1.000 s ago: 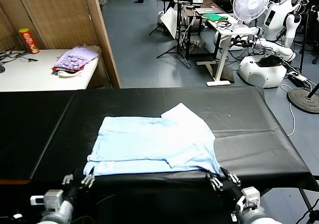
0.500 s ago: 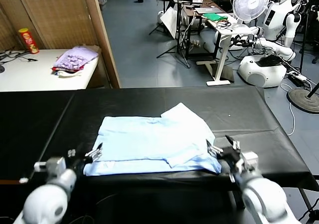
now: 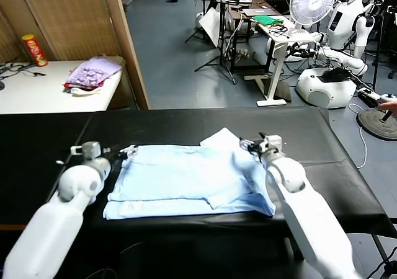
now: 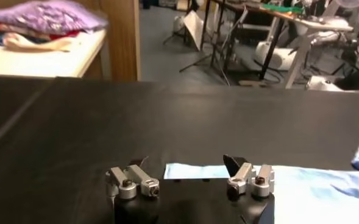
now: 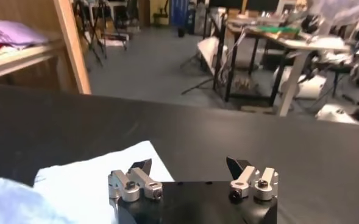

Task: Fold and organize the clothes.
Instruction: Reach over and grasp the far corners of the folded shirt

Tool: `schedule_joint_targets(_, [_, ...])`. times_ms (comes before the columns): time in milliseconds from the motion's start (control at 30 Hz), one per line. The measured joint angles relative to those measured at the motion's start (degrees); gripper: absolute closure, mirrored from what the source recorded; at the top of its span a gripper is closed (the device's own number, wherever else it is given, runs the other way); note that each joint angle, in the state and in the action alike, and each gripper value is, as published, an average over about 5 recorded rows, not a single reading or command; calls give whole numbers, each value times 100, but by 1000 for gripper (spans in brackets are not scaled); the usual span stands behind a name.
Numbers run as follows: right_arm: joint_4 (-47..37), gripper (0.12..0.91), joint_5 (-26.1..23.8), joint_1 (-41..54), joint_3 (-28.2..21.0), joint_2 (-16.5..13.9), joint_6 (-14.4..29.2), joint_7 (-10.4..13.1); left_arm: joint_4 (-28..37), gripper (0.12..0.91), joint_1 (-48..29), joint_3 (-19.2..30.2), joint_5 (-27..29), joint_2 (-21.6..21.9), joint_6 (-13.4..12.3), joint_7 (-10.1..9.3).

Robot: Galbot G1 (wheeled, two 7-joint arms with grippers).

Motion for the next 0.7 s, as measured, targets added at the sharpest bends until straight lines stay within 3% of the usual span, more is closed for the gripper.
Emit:
schedule_joint_targets(233, [-421,257,-139,183,-69,233,-30,-69,501,232,-310,254,53,-70,44,60])
schedule_joint_targets(433, [-511,444,-140,221,-75,301,-26,-88,717,260,-445,353,80,-59,18,165])
schedule_joint_targets(700, [-514,838,-143,168,-53,306,16,-88,688,632,-391,365,70,7,-9,414])
